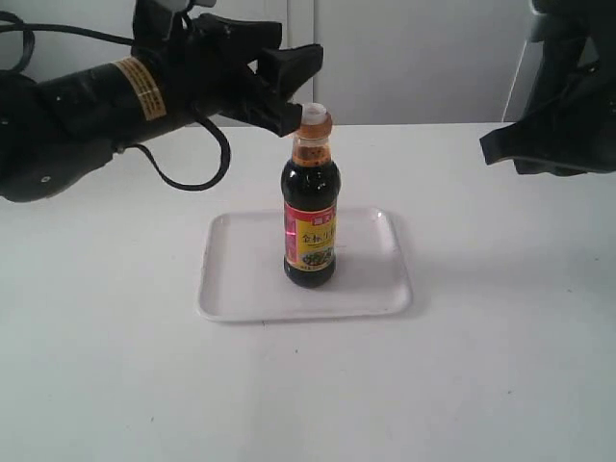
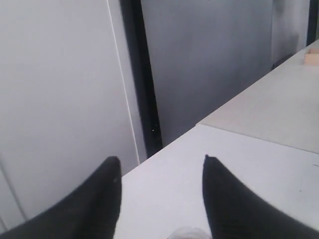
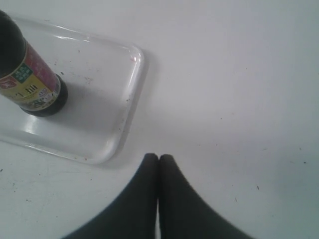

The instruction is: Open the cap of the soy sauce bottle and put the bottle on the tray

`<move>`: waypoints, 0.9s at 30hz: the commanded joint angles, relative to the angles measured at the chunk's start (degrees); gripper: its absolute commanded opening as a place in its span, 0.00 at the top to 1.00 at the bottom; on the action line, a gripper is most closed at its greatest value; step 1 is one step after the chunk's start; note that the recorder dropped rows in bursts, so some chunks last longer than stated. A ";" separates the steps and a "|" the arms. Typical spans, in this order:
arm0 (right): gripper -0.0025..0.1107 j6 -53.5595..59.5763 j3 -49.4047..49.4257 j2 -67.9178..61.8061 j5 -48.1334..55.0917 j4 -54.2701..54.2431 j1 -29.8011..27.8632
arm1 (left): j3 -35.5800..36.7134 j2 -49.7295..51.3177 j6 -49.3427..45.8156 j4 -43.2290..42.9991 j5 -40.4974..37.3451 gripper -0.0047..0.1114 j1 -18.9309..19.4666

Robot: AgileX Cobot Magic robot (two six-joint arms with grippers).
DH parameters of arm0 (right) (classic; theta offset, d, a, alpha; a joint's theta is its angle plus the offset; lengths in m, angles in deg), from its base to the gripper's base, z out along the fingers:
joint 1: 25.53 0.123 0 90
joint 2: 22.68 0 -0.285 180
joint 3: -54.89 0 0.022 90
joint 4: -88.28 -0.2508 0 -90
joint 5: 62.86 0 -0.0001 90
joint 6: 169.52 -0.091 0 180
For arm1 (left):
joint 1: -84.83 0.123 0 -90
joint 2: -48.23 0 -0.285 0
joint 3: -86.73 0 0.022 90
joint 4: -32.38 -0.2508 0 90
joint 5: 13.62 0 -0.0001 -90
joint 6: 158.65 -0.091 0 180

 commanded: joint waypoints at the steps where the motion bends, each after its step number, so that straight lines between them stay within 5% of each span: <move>1: 0.98 1.83 0.20 0.19 -0.28 -1.46 -0.40 | -0.16 -4.24 -0.57 -0.50 -9.12 0.63 -0.29; 9: 0.98 2.09 0.20 0.19 -0.28 -1.46 -0.40 | -0.16 -10.92 -2.36 -0.50 -31.69 0.96 -0.29; 16: 0.98 2.85 0.20 0.19 -0.63 -1.46 -0.40 | -0.16 -14.74 -3.83 -1.57 -51.41 0.96 -0.29; 27: 0.98 4.81 0.20 0.19 1.91 5.41 -0.40 | -0.16 -19.61 -4.67 -3.11 -95.81 0.96 -0.29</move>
